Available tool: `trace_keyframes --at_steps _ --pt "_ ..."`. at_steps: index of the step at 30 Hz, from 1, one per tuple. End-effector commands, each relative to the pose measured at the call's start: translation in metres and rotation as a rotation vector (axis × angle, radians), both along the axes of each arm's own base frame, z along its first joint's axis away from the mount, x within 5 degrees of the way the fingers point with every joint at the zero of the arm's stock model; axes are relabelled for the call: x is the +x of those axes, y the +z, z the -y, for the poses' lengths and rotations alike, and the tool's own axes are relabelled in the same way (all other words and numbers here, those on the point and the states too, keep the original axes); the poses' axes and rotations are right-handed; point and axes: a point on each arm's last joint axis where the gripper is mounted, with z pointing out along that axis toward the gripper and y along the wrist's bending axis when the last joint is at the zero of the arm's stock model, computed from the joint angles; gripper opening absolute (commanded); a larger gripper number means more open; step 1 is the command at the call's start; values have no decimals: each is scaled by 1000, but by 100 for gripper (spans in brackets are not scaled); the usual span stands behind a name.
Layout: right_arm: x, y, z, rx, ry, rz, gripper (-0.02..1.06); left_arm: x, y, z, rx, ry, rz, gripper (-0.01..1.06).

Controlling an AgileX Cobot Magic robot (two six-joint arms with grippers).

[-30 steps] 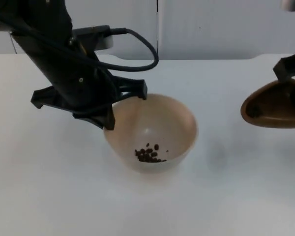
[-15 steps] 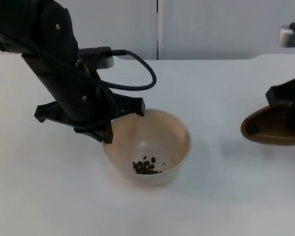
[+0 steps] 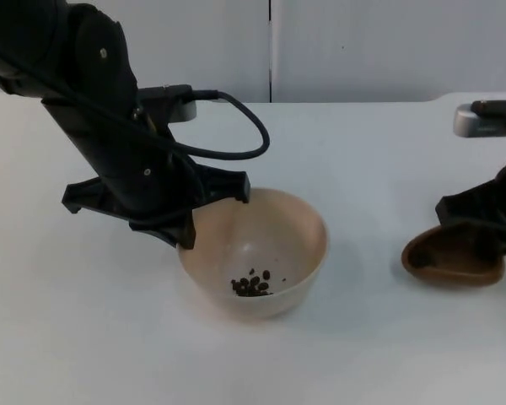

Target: Pick up the bowl with the left hand and pour the coffee beans from the cup into the bowl with the right hand.

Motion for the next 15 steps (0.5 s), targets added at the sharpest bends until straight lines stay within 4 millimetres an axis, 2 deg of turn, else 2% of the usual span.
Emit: trace_keyframes --at_steps 1,4,10,15 --pt "3 -3 6 1 -15 10 0 2 0 0 5 -6 16 0" --pt "6 -7 15 -2 -41 1 0 2 0 0 5 -6 16 0" --pt "8 -11 15 0 -39 14 0 3 0 -1 11 -15 27 0" --pt "8 -27 15 -9 -40 -23 0 4 0 -1 15 -22 40 0"
